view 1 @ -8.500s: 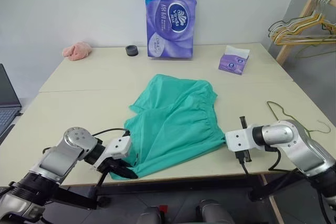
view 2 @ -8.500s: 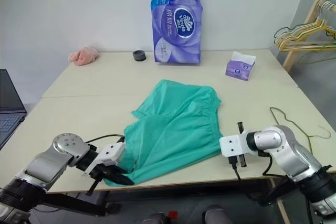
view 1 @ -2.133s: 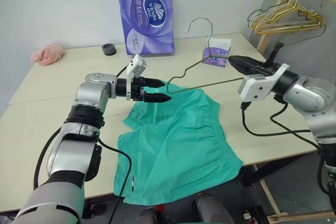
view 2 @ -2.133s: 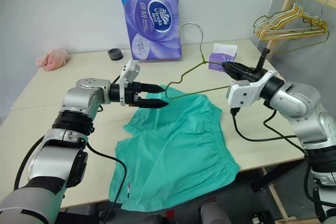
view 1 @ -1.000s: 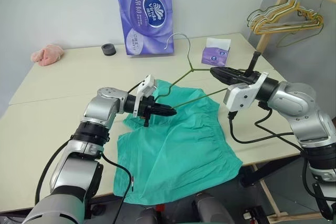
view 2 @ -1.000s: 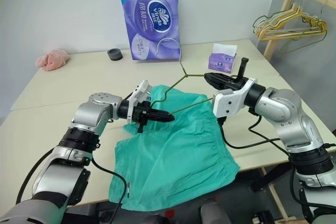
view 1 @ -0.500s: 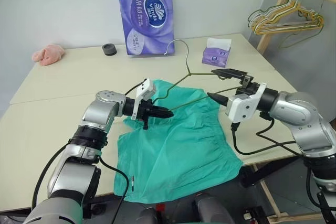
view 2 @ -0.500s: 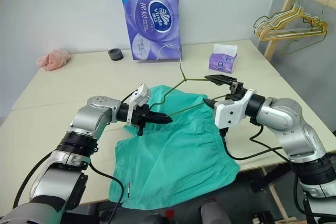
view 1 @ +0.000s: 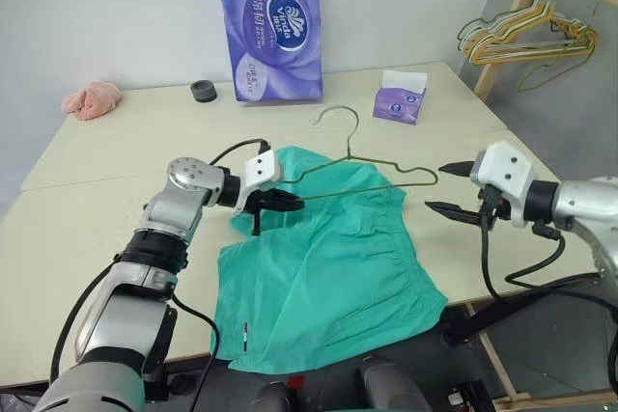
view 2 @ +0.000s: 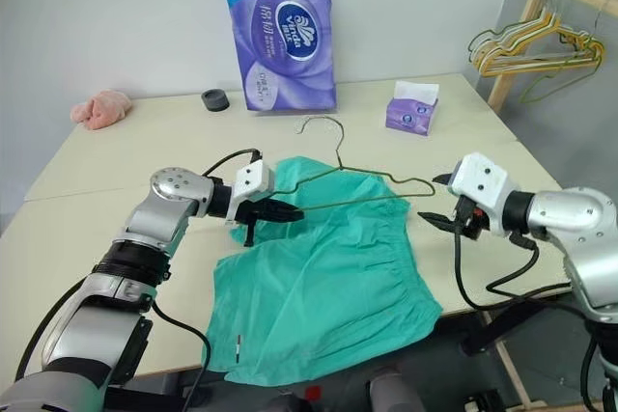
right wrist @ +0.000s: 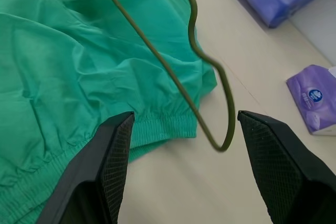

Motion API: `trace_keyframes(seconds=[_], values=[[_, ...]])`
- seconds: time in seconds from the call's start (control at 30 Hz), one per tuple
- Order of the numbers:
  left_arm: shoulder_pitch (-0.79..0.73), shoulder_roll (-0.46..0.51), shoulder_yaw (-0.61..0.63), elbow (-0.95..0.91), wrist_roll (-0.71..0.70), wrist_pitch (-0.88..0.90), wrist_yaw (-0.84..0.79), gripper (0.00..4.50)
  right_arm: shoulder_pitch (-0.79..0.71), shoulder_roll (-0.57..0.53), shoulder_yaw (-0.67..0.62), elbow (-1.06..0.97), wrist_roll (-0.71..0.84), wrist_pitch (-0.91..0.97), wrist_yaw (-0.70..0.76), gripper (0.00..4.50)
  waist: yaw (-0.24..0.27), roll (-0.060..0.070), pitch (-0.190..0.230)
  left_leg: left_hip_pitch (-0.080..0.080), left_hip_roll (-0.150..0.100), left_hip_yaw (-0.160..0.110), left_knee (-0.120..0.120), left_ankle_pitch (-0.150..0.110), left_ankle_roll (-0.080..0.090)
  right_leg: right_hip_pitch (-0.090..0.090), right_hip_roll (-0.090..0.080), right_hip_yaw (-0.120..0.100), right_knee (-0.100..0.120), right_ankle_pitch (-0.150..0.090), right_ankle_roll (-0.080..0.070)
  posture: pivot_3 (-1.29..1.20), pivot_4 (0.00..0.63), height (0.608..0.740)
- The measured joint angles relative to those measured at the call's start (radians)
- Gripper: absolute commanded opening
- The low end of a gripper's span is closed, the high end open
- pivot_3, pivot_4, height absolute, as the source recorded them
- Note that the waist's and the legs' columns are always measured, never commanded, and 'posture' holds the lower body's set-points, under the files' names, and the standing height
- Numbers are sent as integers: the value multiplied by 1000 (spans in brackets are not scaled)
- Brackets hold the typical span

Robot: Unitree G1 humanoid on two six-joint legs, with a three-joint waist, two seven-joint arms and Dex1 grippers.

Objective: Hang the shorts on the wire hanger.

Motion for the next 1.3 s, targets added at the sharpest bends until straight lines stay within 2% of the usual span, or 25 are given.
trace_keyframes(seconds=[0.23, 0.37, 0.6, 0.7, 0.97, 1.17, 1.2, 1.3], values=[[1, 7, -29, -4, 19, -43, -21, 0, -96, -6, 166, 48, -39, 14, 58, 3354, -1, 0, 0, -1, 0, 0, 0, 0, 0, -1, 0, 0, 0, 0, 0, -224, 64, 740], [1, 5, -31, -12, 19, -44, -23, 0, -163, 28, 252, 86, -81, 17, 70, 3354, -3, 0, 0, -1, 1, 0, 0, 0, 0, -1, -1, 0, 0, 0, 0, -222, 63, 740], [3, 5, -31, -21, 19, -60, -29, 0, -215, 78, 326, 212, -147, 29, 74, 3354, -3, 0, 0, -1, 1, -1, 0, 0, 0, -2, -2, 0, 1, 0, 0, -216, 58, 740], [5, 6, -31, -22, 19, -64, -36, 0, -244, 88, 342, 247, -166, 35, 85, 2792, -4, 0, 0, -1, 1, -1, 0, 0, 0, -2, -2, 0, 1, 0, 0, -214, 56, 740], [25, 9, -31, -25, 19, -65, -37, 0, -247, 91, 368, 262, -178, 49, 148, 36, -4, 0, 0, -1, 1, -1, 0, 0, 0, -2, -2, -1, 1, 0, 0, -209, 55, 740], [27, 15, -31, -25, 26, -80, -31, 0, -246, 87, 394, 254, -189, 47, 177, 36, -4, 1, 0, -1, 1, -2, 0, 0, 0, -2, -2, -1, 1, 0, 0, -211, 55, 740], [27, 11, -31, -25, 28, -83, -21, 408, -246, 86, 394, 254, -193, 47, 178, 0, -4, 1, 0, -1, 1, -2, 0, 0, 0, -2, -2, -1, 1, 0, 0, -214, 52, 740], [27, -6, -24, -20, 20, -72, -3, 980, -245, 84, 394, 254, -197, 50, 179, 0, -4, 1, 0, -2, 1, -2, 0, 0, 0, -2, -2, -1, 1, 0, 0, -214, 52, 740]])
